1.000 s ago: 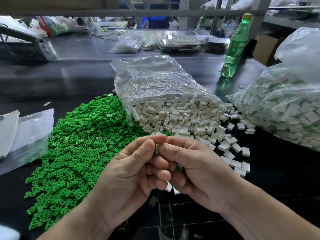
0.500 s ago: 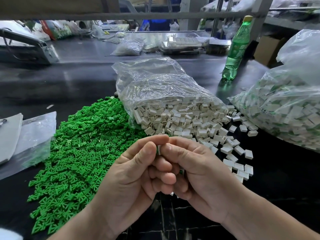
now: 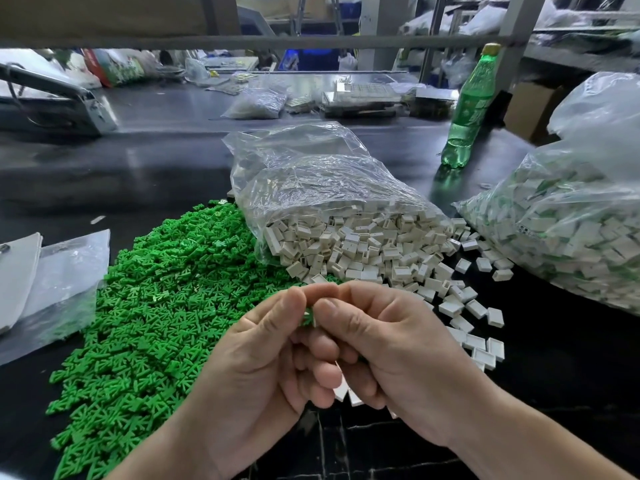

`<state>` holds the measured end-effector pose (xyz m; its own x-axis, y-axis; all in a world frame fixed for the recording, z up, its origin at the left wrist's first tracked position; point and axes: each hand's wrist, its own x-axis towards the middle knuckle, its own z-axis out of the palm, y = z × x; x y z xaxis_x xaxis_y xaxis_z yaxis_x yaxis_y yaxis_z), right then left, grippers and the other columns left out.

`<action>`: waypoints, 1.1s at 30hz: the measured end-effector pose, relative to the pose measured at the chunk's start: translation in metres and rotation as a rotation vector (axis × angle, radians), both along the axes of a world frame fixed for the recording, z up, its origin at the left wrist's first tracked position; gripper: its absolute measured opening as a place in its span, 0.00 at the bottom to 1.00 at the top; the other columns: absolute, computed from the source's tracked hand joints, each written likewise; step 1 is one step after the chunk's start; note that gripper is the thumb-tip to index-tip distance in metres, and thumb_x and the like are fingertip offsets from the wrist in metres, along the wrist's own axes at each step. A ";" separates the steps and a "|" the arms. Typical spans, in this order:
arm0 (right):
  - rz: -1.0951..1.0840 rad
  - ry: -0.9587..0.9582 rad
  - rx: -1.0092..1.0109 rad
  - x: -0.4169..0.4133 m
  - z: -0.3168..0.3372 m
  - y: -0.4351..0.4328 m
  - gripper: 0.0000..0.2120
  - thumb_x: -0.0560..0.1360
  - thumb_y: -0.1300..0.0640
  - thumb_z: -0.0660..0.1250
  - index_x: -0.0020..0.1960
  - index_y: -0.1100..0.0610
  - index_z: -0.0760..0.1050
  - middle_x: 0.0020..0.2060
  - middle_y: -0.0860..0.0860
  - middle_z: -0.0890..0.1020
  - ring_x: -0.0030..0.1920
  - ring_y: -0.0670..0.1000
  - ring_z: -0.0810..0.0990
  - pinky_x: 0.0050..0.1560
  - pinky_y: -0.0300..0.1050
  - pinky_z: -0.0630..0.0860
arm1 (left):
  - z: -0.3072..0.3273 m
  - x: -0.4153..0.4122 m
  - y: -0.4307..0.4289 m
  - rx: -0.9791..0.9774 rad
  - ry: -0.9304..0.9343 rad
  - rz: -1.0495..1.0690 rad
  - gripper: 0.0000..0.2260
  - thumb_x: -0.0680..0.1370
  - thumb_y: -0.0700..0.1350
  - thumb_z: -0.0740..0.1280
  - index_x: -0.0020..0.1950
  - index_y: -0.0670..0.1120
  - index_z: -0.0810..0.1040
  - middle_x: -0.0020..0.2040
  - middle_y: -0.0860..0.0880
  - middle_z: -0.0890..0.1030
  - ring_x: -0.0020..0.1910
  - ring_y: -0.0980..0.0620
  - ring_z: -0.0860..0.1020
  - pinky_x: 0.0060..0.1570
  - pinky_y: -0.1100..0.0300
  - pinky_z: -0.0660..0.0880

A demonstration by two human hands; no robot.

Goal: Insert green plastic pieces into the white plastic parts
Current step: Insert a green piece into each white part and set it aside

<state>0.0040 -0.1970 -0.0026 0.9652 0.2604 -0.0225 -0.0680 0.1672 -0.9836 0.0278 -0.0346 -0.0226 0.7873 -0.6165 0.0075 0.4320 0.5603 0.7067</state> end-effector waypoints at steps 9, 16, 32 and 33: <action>0.070 -0.016 0.249 -0.004 0.008 0.010 0.09 0.80 0.55 0.66 0.45 0.61 0.75 0.27 0.47 0.78 0.22 0.43 0.75 0.21 0.33 0.70 | 0.004 -0.004 -0.005 -0.059 0.002 0.100 0.20 0.63 0.51 0.82 0.52 0.46 0.85 0.28 0.47 0.81 0.23 0.54 0.79 0.21 0.63 0.76; 0.060 -0.061 0.341 -0.010 0.011 0.021 0.09 0.78 0.58 0.64 0.45 0.64 0.73 0.26 0.47 0.79 0.23 0.41 0.77 0.22 0.31 0.71 | 0.005 -0.008 -0.007 -0.120 -0.046 0.127 0.14 0.70 0.49 0.78 0.52 0.45 0.84 0.28 0.48 0.80 0.23 0.55 0.80 0.23 0.63 0.77; -0.047 -0.018 -0.026 -0.005 -0.001 0.011 0.13 0.77 0.47 0.66 0.46 0.57 0.80 0.28 0.51 0.76 0.27 0.54 0.70 0.21 0.37 0.65 | -0.001 -0.007 -0.006 0.003 -0.045 0.141 0.16 0.66 0.48 0.81 0.50 0.44 0.84 0.29 0.44 0.81 0.23 0.51 0.80 0.22 0.61 0.77; -0.048 -0.019 -0.021 -0.006 -0.001 0.012 0.13 0.77 0.47 0.65 0.46 0.57 0.80 0.28 0.50 0.76 0.26 0.52 0.71 0.21 0.36 0.65 | -0.001 -0.007 -0.006 -0.003 -0.041 0.142 0.16 0.66 0.48 0.81 0.49 0.45 0.84 0.28 0.44 0.81 0.23 0.51 0.80 0.22 0.61 0.77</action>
